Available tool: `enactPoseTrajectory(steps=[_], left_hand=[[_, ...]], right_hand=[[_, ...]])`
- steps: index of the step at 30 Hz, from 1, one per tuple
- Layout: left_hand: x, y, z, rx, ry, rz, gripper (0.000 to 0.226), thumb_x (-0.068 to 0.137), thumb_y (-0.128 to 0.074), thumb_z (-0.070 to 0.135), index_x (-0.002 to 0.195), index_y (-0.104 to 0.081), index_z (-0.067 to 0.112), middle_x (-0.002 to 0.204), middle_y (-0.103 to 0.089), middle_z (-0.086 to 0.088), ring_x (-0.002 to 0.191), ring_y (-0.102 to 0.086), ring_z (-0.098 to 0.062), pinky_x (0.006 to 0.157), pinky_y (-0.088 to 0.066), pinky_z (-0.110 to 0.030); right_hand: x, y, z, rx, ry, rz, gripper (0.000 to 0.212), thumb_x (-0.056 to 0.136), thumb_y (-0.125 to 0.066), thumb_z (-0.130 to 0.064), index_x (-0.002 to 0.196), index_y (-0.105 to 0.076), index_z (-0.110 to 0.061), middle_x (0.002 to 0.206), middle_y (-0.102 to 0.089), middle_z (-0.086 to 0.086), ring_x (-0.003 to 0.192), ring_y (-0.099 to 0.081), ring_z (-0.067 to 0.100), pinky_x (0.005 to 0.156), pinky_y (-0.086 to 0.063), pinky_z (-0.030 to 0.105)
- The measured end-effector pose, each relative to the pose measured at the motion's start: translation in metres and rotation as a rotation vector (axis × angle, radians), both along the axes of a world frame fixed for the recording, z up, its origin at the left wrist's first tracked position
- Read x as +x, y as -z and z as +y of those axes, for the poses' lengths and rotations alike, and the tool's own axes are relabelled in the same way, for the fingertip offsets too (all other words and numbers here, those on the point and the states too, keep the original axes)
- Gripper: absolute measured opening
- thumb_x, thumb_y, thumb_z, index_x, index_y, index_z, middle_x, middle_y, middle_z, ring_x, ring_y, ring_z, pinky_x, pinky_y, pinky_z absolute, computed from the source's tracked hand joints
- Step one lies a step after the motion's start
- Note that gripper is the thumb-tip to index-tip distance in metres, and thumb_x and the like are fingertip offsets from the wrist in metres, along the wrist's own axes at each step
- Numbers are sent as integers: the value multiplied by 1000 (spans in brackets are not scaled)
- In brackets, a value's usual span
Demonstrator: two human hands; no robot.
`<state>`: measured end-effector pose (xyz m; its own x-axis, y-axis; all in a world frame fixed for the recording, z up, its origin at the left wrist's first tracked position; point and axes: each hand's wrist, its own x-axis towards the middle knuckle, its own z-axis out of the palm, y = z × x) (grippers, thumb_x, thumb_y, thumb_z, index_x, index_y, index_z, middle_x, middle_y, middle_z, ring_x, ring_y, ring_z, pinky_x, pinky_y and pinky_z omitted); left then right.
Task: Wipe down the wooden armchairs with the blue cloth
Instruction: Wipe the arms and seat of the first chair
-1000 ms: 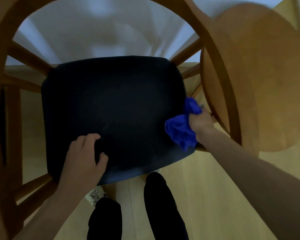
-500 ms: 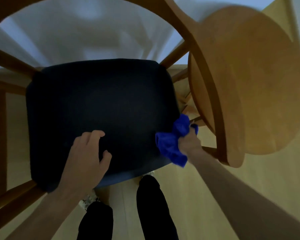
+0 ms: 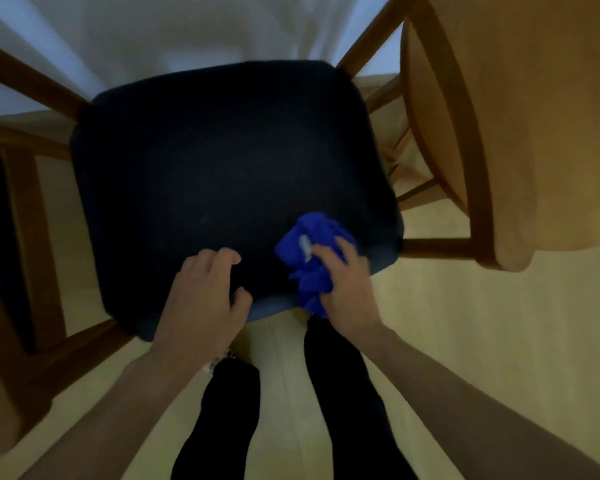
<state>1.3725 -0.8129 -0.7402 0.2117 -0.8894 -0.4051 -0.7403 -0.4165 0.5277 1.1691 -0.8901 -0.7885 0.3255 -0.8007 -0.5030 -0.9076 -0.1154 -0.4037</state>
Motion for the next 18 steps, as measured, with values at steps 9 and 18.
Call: enactPoseTrajectory(steps=[9, 18], left_hand=[[4, 0, -25, -50, 24, -12, 36, 85, -59, 23, 120, -49, 18, 114, -51, -1, 104, -43, -16, 87, -41, -35], [2, 1, -25, -69, 22, 28, 37, 86, -57, 24, 121, -49, 19, 114, -49, 3, 103, -40, -11, 82, -32, -27]], right_hand=[[-72, -23, -39, -271, -170, 94, 79, 80, -69, -1, 146, -36, -29, 156, -23, 12, 130, -35, 38, 103, -40, 47], [-23, 16, 21, -101, 582, 52, 87, 77, -60, 4, 151, -27, -27, 156, -17, 6, 131, -33, 33, 105, -34, 38]])
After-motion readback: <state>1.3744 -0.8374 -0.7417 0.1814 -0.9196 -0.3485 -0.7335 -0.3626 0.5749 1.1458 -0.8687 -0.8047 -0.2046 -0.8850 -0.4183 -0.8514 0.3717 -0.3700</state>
